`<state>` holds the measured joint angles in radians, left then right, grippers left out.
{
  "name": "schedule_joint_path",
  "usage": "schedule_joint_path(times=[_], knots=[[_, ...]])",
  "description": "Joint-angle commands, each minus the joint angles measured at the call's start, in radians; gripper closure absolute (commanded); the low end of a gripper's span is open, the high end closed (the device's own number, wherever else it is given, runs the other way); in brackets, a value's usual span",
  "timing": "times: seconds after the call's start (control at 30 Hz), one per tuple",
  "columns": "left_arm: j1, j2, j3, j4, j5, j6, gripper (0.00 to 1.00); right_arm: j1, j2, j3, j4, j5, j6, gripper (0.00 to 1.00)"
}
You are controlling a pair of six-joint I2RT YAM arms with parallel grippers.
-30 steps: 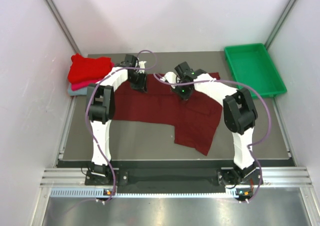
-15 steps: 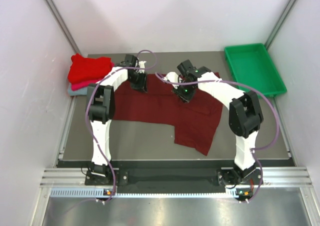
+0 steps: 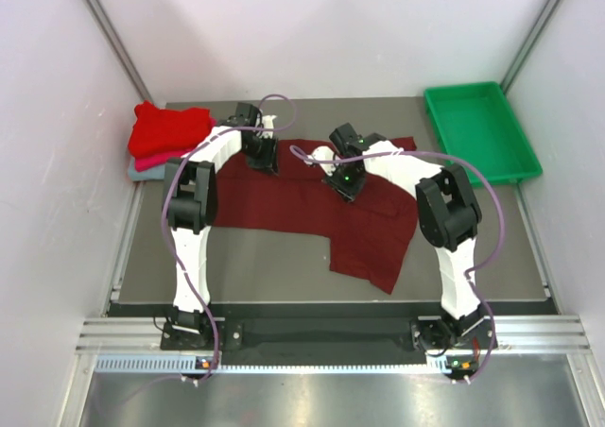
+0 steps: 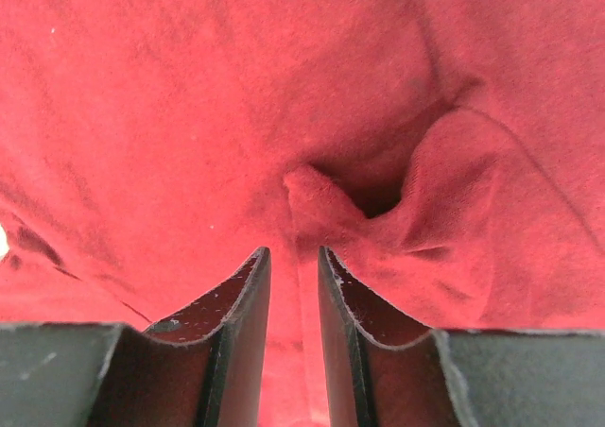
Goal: Fold and stack the t-shirts
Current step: Fold the tshirt
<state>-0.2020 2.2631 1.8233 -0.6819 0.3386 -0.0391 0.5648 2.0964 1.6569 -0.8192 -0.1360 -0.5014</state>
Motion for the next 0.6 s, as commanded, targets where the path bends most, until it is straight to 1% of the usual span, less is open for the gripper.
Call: schedule_joint_path(times=[0.0, 0.4, 0.57], knots=[[-0.004, 0.001, -0.018, -0.019, 0.002, -0.001, 0.62, 0.006, -0.007, 0.027, 0.048, 0.007, -0.002, 0.73], [-0.002, 0.015, -0.004, -0.025, 0.005, -0.001, 0.62, 0.006, -0.007, -0.014, 0.068, 0.035, -0.014, 0.73], [-0.004, 0.015, -0.002, -0.024, 0.007, -0.001, 0.62, 0.006, -0.018, -0.023, 0.061, 0.039, -0.019, 0.71]])
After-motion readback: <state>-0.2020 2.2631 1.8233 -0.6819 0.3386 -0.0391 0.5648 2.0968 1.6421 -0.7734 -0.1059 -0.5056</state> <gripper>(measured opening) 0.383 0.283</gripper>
